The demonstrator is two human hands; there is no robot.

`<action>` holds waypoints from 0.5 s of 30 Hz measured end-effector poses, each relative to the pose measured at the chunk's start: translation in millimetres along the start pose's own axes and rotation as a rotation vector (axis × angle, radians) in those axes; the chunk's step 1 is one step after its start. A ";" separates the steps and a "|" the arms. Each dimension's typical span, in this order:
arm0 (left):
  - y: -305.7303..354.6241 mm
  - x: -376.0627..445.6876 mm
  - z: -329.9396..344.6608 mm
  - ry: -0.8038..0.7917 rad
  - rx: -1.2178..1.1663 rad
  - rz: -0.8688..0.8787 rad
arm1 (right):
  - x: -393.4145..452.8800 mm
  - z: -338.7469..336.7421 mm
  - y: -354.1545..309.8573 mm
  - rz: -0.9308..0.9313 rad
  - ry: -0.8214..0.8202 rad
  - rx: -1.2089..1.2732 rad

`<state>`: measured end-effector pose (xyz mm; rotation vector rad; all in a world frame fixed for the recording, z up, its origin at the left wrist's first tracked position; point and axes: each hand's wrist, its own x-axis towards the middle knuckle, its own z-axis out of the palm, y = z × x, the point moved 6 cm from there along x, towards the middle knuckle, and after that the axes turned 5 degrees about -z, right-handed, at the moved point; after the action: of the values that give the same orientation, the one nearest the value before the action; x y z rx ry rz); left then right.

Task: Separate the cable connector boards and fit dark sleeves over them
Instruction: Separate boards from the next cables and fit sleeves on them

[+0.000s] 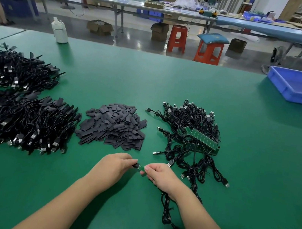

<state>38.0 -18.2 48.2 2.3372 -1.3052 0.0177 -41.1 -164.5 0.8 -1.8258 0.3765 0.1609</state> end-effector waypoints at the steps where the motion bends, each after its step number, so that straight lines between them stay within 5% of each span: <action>1: 0.6 0.7 -0.4 -0.016 0.019 0.007 | -0.1 0.2 0.0 -0.001 -0.001 -0.002; 15: 3.8 0.5 5.7 -0.083 0.112 0.022 | -0.7 0.5 -0.9 -0.003 -0.007 0.011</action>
<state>34.0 -22.6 44.7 2.4405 -1.4035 0.0010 -41.4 -163.7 1.7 -1.8140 0.3695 0.1625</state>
